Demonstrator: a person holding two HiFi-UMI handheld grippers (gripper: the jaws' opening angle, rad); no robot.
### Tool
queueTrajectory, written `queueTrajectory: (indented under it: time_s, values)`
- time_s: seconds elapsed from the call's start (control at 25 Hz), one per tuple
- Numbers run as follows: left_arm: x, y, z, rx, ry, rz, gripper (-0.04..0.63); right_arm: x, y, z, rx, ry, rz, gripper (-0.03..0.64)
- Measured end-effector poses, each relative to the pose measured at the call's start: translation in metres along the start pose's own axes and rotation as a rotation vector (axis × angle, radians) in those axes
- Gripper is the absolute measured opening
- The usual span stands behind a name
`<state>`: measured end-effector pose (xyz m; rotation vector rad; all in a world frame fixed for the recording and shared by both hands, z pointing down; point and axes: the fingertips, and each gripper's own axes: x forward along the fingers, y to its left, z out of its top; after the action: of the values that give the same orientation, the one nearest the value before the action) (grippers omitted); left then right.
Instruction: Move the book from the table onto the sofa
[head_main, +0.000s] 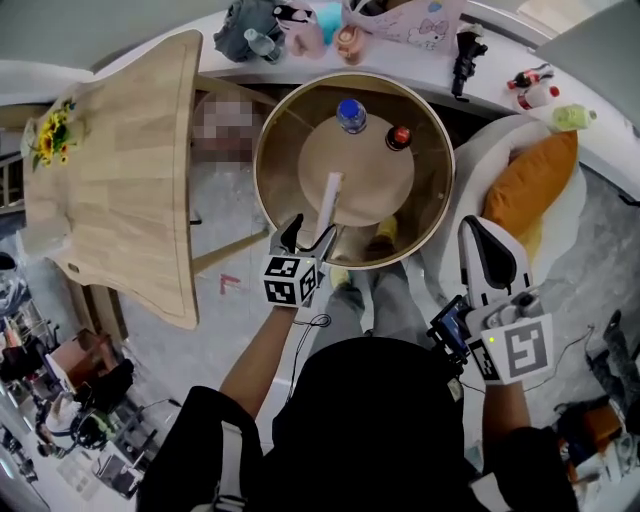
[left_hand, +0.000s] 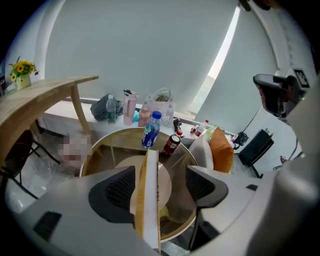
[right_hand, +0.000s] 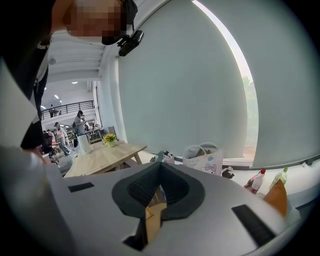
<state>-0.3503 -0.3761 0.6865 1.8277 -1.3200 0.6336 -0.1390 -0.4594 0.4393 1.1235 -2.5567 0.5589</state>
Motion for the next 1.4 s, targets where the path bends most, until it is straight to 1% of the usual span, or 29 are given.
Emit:
queueTrajectory:
  time_s: [0.12, 0.2, 0.32, 0.4, 0.56, 0.84, 0.88, 0.92, 1.04, 1.16, 1.28, 1.4]
  values:
    - [0.015, 0.004, -0.013, -0.019, 0.034, 0.012, 0.31, 0.007, -0.006, -0.012, 0.026, 0.019, 0.013, 0.009]
    - [0.023, 0.007, -0.022, -0.017, 0.054, 0.022, 0.309, 0.012, -0.009, -0.024, 0.045, 0.037, 0.019, 0.009]
    - [0.036, 0.014, -0.034, 0.017, 0.083, 0.047, 0.308, 0.024, -0.017, -0.043, 0.077, 0.067, 0.026, 0.009]
    - [0.046, 0.016, -0.042, 0.043, 0.107, 0.051, 0.308, 0.028, -0.019, -0.053, 0.092, 0.08, 0.029, 0.009]
    - [0.065, 0.022, -0.061, 0.063, 0.161, 0.058, 0.308, 0.037, -0.02, -0.07, 0.111, 0.097, 0.041, 0.009]
    - [0.088, 0.042, -0.086, 0.095, 0.256, 0.116, 0.304, 0.048, -0.026, -0.093, 0.154, 0.107, 0.043, 0.009]
    - [0.089, 0.042, -0.089, 0.103, 0.271, 0.122, 0.296, 0.046, -0.026, -0.094, 0.158, 0.108, 0.038, 0.009]
    - [0.091, 0.043, -0.091, 0.111, 0.283, 0.126, 0.27, 0.045, -0.027, -0.095, 0.163, 0.107, 0.032, 0.009]
    - [0.094, 0.041, -0.09, 0.134, 0.294, 0.142, 0.169, 0.043, -0.028, -0.093, 0.182, 0.097, 0.024, 0.009]
    - [0.094, 0.039, -0.093, 0.137, 0.304, 0.15, 0.165, 0.04, -0.029, -0.089, 0.187, 0.085, 0.013, 0.009]
    - [0.092, 0.041, -0.092, 0.107, 0.309, 0.154, 0.156, 0.035, -0.027, -0.085, 0.187, 0.074, 0.002, 0.009]
    - [0.091, 0.044, -0.081, 0.088, 0.28, 0.147, 0.155, 0.028, -0.025, -0.077, 0.166, 0.05, -0.018, 0.009]
